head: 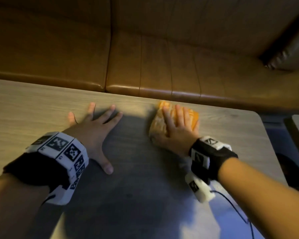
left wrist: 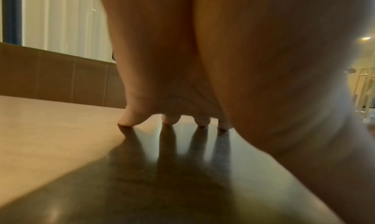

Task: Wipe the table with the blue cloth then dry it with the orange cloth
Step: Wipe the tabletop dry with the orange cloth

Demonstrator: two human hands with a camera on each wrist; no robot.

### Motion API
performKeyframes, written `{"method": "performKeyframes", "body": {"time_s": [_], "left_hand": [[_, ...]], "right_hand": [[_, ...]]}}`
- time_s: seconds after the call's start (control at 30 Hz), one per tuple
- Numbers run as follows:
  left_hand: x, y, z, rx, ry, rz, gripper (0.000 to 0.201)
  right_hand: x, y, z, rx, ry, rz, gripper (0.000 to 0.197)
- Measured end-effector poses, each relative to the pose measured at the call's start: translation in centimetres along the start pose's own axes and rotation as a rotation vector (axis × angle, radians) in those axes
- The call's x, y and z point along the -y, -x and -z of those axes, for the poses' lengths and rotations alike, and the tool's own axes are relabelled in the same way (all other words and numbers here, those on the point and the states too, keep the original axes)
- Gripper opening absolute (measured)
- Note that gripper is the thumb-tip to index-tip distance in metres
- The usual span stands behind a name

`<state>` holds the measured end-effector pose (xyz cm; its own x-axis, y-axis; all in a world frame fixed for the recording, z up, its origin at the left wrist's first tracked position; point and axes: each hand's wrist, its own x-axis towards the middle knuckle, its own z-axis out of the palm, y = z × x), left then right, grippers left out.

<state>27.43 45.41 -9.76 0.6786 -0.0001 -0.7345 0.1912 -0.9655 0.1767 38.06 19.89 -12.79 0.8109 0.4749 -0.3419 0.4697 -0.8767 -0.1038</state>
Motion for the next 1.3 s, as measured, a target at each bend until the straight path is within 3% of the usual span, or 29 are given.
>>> {"method": "performKeyframes", "body": {"time_s": [0.07,0.1,0.17,0.27,0.4,0.47,0.53,0.67,0.77,0.83,0.93,1.07,1.13,1.23,1.3], "left_hand": [[0.0,-0.1,0.1,0.002,-0.001,0.002,0.164],[0.0,-0.1,0.1,-0.003,0.000,0.009,0.164],[-0.2,0.0,0.1,-0.015,-0.020,0.019,0.164],[-0.5,0.0,0.3,-0.024,-0.061,0.034,0.164],[-0.6,0.0,0.5,-0.042,-0.082,0.036,0.168],[-0.5,0.1,0.4,-0.043,-0.087,0.038,0.168],[-0.8,1.0,0.4,-0.054,-0.078,0.049,0.164],[-1.1,3.0,-2.4,-0.204,0.002,0.004,0.128],[-0.9,4.6,-6.3,-0.274,0.057,0.014,0.097],[-1.2,6.0,-8.3,-0.284,0.072,0.035,0.090],[-2.9,9.5,-10.0,-0.252,0.080,0.019,0.106],[-5.1,14.4,-14.2,-0.228,0.010,-0.051,0.122],[-5.6,16.1,-16.4,-0.197,-0.002,-0.065,0.128],[-6.1,17.4,-19.1,-0.200,-0.017,-0.077,0.134],[-6.6,18.3,-20.3,-0.194,-0.006,-0.092,0.136]], "right_hand": [[-0.3,2.0,-0.2,0.082,0.051,0.154,0.092],[-0.9,1.7,0.2,0.108,0.053,0.160,0.093],[-1.3,-0.6,0.6,0.092,0.013,0.051,0.093],[0.4,-2.3,1.0,-0.079,-0.023,-0.101,0.096],[1.5,5.2,-0.9,0.089,0.061,0.091,0.091],[1.1,7.9,-2.1,0.068,0.112,0.134,0.091],[0.9,6.3,-2.6,0.003,0.105,0.075,0.092],[2.4,3.1,-2.3,-0.037,-0.047,-0.179,0.091],[4.5,9.8,-4.8,-0.061,0.046,-0.085,0.090],[5.0,15.0,-6.4,-0.079,0.119,-0.005,0.094],[4.3,14.6,-6.5,-0.077,0.117,-0.037,0.099],[5.9,10.7,-5.8,-0.088,-0.019,-0.239,0.096],[6.7,13.5,-6.5,-0.046,0.004,-0.198,0.088],[6.7,21.4,-8.1,0.002,0.113,0.000,0.095],[5.5,22.2,-8.5,0.033,0.125,0.019,0.098]]}}
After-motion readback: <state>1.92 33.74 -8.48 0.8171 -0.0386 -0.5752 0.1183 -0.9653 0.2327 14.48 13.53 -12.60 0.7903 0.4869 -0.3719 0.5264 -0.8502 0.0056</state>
